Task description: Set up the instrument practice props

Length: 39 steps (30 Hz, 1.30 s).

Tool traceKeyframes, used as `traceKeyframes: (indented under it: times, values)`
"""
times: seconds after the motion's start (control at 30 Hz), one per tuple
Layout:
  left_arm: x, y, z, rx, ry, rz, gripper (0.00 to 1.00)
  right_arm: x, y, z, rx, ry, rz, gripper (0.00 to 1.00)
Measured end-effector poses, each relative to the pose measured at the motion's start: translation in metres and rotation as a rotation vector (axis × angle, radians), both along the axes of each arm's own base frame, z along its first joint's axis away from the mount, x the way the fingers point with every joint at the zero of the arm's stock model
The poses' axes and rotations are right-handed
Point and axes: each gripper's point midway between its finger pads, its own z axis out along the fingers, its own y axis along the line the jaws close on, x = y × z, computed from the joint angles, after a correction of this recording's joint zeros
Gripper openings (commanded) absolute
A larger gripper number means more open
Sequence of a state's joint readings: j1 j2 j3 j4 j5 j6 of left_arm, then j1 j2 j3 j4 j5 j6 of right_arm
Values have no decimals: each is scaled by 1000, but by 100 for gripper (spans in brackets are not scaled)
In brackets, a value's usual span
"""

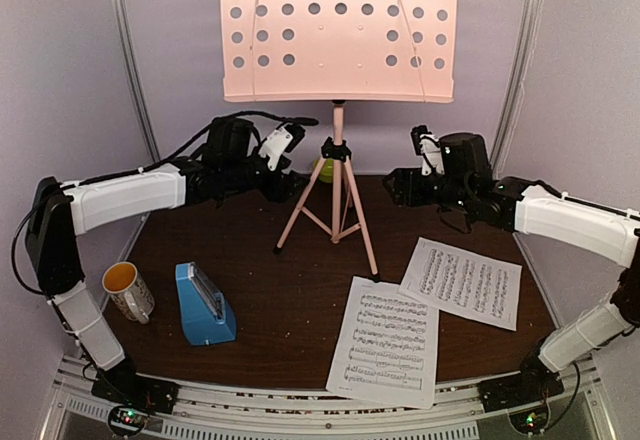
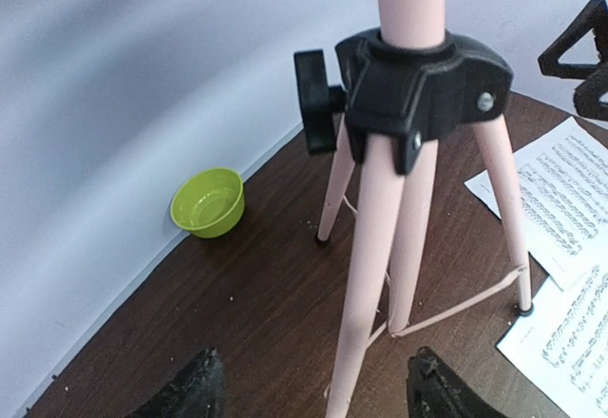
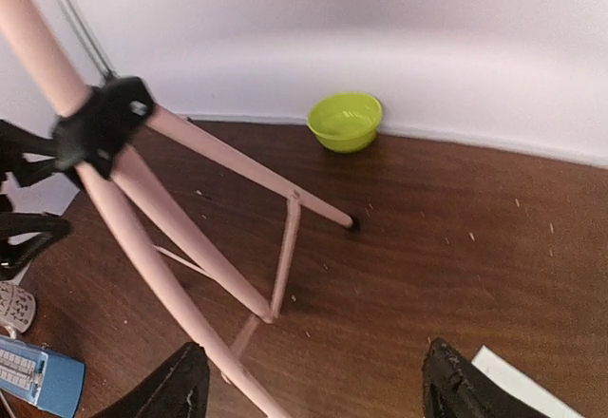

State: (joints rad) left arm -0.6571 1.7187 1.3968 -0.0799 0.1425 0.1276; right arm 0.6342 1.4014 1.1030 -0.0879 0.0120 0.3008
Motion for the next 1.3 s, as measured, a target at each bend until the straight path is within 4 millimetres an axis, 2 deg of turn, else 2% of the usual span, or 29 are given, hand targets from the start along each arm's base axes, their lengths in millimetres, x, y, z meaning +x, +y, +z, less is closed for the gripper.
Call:
traceKeyframes:
  times: [0.2,0.4,0.5,0.67,0.9,1.0,1.1,1.3]
  values:
    - [-25,24,-5,-30,30,44,68,-16,-40,-66,-14,277,-123,77]
    - [-45,35,-8,-58,45,36,67,-45,-51,-118,2,503,-193,76]
    - [-52,35,-18,-66,63,12,66,-51,-55,-141,3,581,-240,75]
    - [-66,36,-40,-62,121,-24,66,-58,-59,-168,18,684,-319,73]
    - [-89,46,-45,-110,179,-14,65,-62,-64,-179,50,729,-383,71]
    - [-96,41,-41,-149,215,-8,65,-66,-66,-185,50,742,-393,69]
    - [-107,29,-44,-171,267,-8,64,-75,-70,-200,44,773,-391,67]
    - [-131,-28,-44,-241,414,-25,60,-101,-79,-231,33,855,-377,59]
